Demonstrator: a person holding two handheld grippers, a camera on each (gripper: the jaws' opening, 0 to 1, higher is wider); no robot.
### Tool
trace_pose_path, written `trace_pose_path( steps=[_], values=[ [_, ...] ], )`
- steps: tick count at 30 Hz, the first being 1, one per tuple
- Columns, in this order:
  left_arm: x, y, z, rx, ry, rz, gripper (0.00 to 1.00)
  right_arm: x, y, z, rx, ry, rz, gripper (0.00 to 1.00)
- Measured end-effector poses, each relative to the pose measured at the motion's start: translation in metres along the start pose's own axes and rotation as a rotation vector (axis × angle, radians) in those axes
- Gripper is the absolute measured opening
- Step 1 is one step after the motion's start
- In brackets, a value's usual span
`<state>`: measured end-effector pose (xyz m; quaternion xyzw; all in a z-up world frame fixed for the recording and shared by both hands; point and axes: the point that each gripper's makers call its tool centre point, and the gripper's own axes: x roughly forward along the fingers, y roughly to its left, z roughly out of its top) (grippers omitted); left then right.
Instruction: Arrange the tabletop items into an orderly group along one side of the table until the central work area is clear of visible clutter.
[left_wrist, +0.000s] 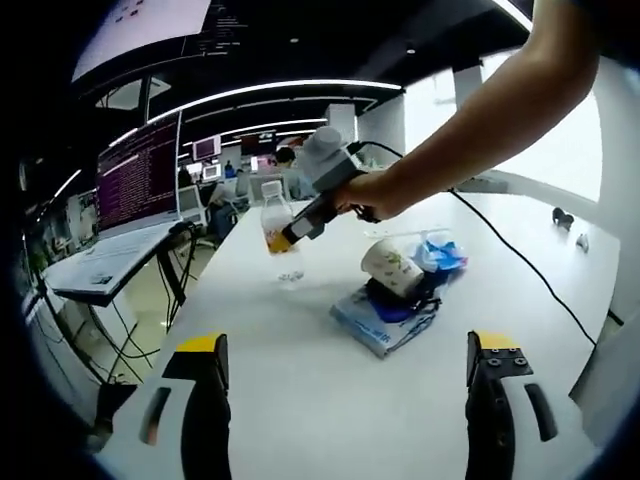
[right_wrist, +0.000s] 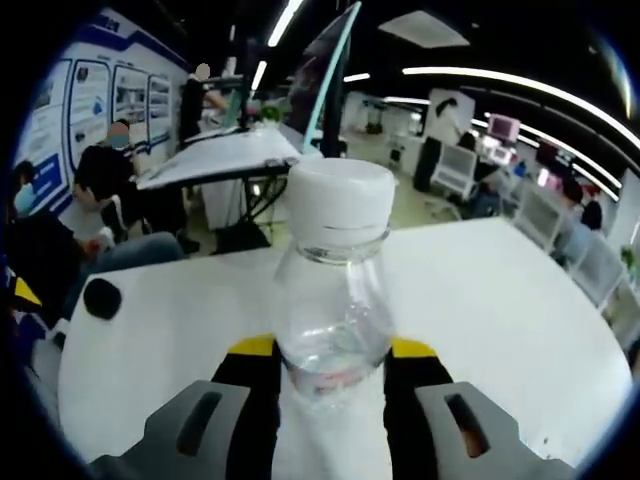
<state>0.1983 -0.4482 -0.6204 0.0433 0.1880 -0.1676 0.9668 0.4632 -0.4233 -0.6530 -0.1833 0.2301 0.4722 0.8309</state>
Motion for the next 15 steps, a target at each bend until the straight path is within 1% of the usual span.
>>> trace_pose_path(
  steps=[4, 8, 15],
  values=[
    [-0.004, -0.004, 0.0, 0.009, 0.004, 0.0, 1.0, 0.003, -0.002, 0.0, 0.008, -0.008, -0.003, 0.36],
    [-0.008, -0.007, -0.003, 0.02, 0.016, 0.0, 1.0, 0.012, -0.008, -0.002, 0.014, -0.011, -0.003, 0.36],
    [-0.01, -0.004, -0.003, 0.02, 0.012, 0.016, 1.0, 0.025, -0.012, -0.007, 0.028, -0.01, -0.005, 0.36]
  ],
)
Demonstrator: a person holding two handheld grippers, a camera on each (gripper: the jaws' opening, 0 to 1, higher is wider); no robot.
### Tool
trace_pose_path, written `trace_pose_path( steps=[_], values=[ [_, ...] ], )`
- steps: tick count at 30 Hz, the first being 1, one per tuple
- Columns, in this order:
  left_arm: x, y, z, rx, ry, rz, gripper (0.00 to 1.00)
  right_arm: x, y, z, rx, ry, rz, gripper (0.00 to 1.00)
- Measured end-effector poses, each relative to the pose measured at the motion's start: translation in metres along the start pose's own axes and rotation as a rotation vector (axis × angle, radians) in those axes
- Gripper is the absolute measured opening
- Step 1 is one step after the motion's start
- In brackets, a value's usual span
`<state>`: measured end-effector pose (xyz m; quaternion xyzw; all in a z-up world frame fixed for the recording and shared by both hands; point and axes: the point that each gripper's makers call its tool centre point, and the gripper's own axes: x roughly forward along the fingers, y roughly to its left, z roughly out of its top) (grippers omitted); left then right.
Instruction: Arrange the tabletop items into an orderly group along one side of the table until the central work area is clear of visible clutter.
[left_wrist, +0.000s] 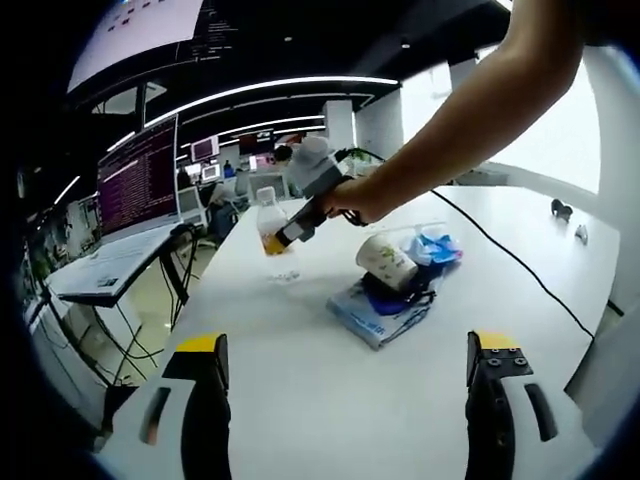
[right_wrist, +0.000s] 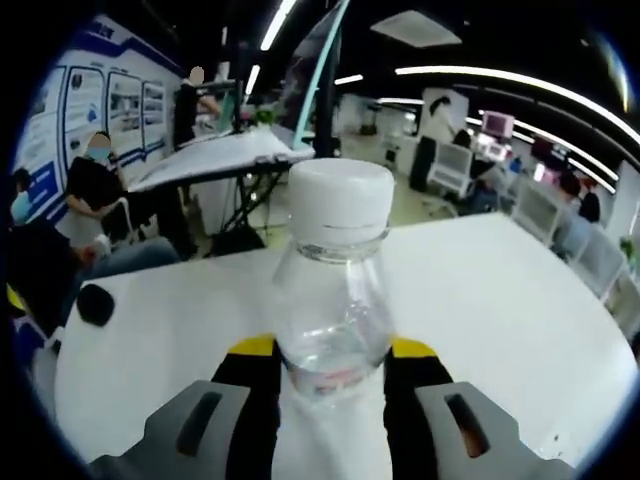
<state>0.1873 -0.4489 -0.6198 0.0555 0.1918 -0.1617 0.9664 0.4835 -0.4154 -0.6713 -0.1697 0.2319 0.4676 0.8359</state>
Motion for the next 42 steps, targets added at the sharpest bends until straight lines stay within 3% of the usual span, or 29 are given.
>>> trace_pose_path(
  steps=[5, 42],
  values=[
    [-0.002, 0.007, -0.001, -0.008, -0.002, 0.032, 1.0, 0.005, 0.002, 0.003, 0.003, -0.018, 0.005, 0.36],
    [-0.005, 0.011, -0.001, -0.024, -0.016, 0.045, 1.0, 0.012, 0.001, 0.007, -0.016, -0.03, -0.019, 0.4]
  ],
)
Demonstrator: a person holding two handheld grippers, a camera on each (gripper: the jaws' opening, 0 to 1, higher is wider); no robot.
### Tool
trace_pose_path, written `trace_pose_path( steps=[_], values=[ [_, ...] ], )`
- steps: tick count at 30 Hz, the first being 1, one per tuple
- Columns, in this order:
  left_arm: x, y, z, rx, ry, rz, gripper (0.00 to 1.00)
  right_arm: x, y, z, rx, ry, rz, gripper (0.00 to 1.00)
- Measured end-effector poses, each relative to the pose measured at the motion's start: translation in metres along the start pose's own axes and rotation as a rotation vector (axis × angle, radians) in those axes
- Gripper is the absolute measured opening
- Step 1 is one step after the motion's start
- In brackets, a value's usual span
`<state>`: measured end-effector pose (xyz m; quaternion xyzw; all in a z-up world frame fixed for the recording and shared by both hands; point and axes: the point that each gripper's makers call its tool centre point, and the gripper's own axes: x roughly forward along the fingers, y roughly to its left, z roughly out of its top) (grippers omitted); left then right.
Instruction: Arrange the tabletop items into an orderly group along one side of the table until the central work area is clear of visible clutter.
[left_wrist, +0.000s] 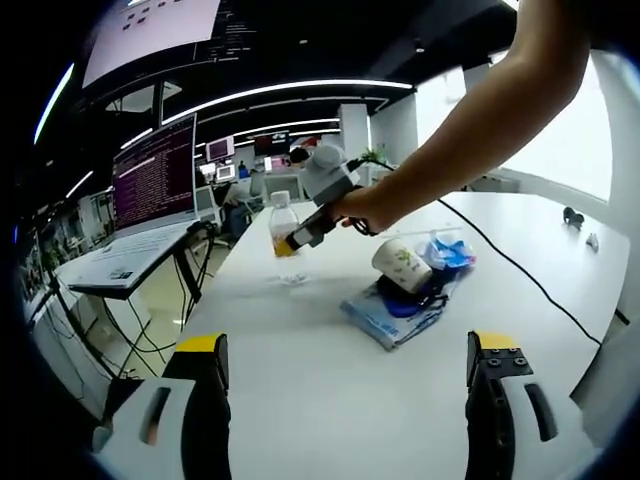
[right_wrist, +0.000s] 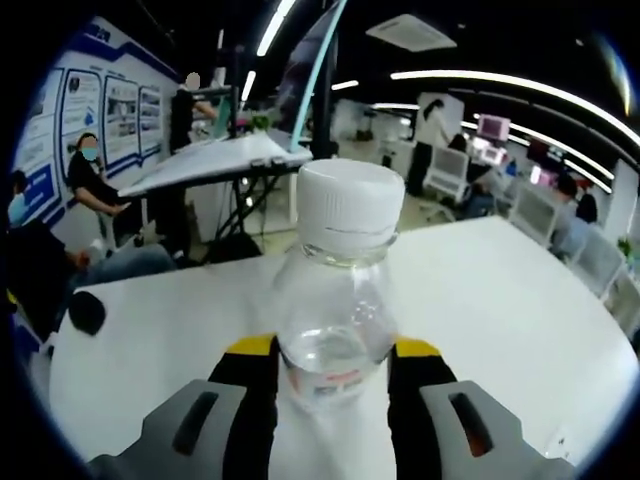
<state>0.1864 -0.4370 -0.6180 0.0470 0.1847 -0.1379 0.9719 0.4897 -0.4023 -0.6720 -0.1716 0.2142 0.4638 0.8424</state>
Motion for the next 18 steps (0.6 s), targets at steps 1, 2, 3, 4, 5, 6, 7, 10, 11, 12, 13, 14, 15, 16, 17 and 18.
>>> trace_pose_path(
  steps=[1, 2, 3, 4, 5, 6, 7, 10, 11, 12, 13, 14, 15, 16, 17, 18],
  values=[
    [0.0, -0.001, 0.0, 0.006, 0.002, -0.001, 1.0, 0.0, 0.0, 0.002, -0.004, -0.008, 0.0, 0.41],
    [0.0, -0.002, 0.0, 0.014, 0.003, -0.002, 1.0, 0.0, 0.0, 0.004, -0.003, -0.015, -0.001, 0.44],
    [0.0, -0.002, 0.0, 0.018, 0.004, -0.004, 1.0, -0.001, -0.001, 0.006, 0.0, -0.023, -0.003, 0.46],
    [0.001, -0.003, 0.0, 0.021, 0.005, -0.005, 1.0, -0.002, -0.001, 0.007, 0.002, -0.026, -0.005, 0.48],
    [0.0, -0.002, 0.0, 0.026, 0.006, -0.003, 1.0, -0.003, -0.001, 0.007, 0.004, -0.024, -0.006, 0.49],
    [0.0, -0.002, 0.0, 0.028, 0.005, -0.001, 1.0, -0.006, 0.001, 0.007, 0.008, -0.024, -0.006, 0.49],
    [0.0, -0.001, 0.0, 0.029, 0.002, 0.002, 1.0, -0.008, 0.002, 0.006, 0.009, -0.023, -0.006, 0.5],
    [0.0, 0.0, 0.001, 0.021, -0.001, 0.002, 1.0, -0.013, 0.004, 0.002, 0.013, -0.014, 0.002, 0.54],
    [0.0, -0.001, 0.001, 0.02, -0.001, 0.001, 1.0, -0.015, 0.005, 0.001, 0.014, -0.012, 0.002, 0.55],
    [0.0, 0.0, 0.001, 0.021, -0.003, 0.002, 1.0, -0.017, 0.005, 0.001, 0.015, -0.013, 0.0, 0.56],
    [-0.001, -0.001, 0.002, 0.023, -0.006, 0.001, 1.0, -0.021, 0.006, 0.0, 0.017, -0.013, -0.002, 0.56],
    [-0.001, -0.001, 0.002, 0.025, -0.007, -0.001, 1.0, -0.022, 0.006, 0.0, 0.019, -0.014, -0.001, 0.58],
    [0.0, -0.002, 0.002, 0.027, -0.008, -0.004, 1.0, -0.025, 0.006, 0.001, 0.025, -0.02, 0.001, 0.59],
    [0.0, -0.003, 0.003, 0.031, -0.01, -0.007, 1.0, -0.026, 0.006, 0.001, 0.026, -0.019, 0.002, 0.6],
    [0.0, -0.004, 0.002, 0.035, -0.008, -0.01, 1.0, -0.029, 0.007, 0.001, 0.025, -0.014, 0.004, 0.6],
    [0.0, -0.004, 0.002, 0.04, -0.006, -0.011, 1.0, -0.032, 0.008, 0.001, 0.022, -0.013, 0.005, 0.61]
  ],
)
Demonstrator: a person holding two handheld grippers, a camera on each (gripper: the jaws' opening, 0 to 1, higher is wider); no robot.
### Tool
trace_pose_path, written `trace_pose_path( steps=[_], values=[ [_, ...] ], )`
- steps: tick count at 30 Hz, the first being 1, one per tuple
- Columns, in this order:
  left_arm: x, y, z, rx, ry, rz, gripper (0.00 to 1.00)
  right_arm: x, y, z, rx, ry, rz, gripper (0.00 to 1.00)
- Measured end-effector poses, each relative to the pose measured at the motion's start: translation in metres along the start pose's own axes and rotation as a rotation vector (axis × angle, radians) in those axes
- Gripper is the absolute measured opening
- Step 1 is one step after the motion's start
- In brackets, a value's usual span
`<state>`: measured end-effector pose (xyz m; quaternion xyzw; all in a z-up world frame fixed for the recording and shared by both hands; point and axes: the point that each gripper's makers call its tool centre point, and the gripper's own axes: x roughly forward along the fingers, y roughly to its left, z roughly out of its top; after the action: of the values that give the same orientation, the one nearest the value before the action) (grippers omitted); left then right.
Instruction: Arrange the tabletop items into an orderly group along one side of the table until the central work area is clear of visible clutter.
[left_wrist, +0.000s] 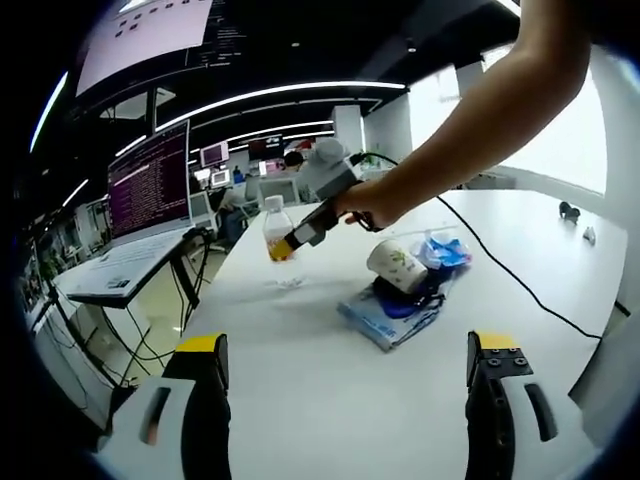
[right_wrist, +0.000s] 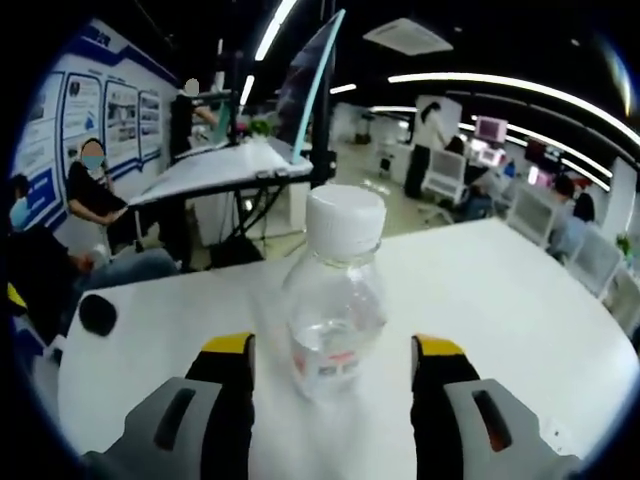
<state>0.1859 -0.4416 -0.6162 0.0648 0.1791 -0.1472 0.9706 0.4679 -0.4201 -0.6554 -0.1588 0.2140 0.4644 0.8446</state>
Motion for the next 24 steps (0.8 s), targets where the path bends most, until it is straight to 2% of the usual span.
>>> trace_pose_path(
  steps=[5, 16, 24],
  values=[
    [0.0, -0.003, 0.001, 0.019, -0.002, -0.006, 1.0, -0.017, 0.005, 0.007, 0.007, -0.018, 0.004, 0.66],
    [-0.003, -0.001, 0.005, 0.007, -0.025, 0.001, 1.0, -0.048, 0.012, 0.001, 0.017, -0.005, -0.005, 0.75],
    [-0.002, -0.01, 0.006, 0.048, -0.024, -0.025, 1.0, -0.076, 0.0, 0.0, 0.038, -0.018, -0.04, 0.76]
  ],
)
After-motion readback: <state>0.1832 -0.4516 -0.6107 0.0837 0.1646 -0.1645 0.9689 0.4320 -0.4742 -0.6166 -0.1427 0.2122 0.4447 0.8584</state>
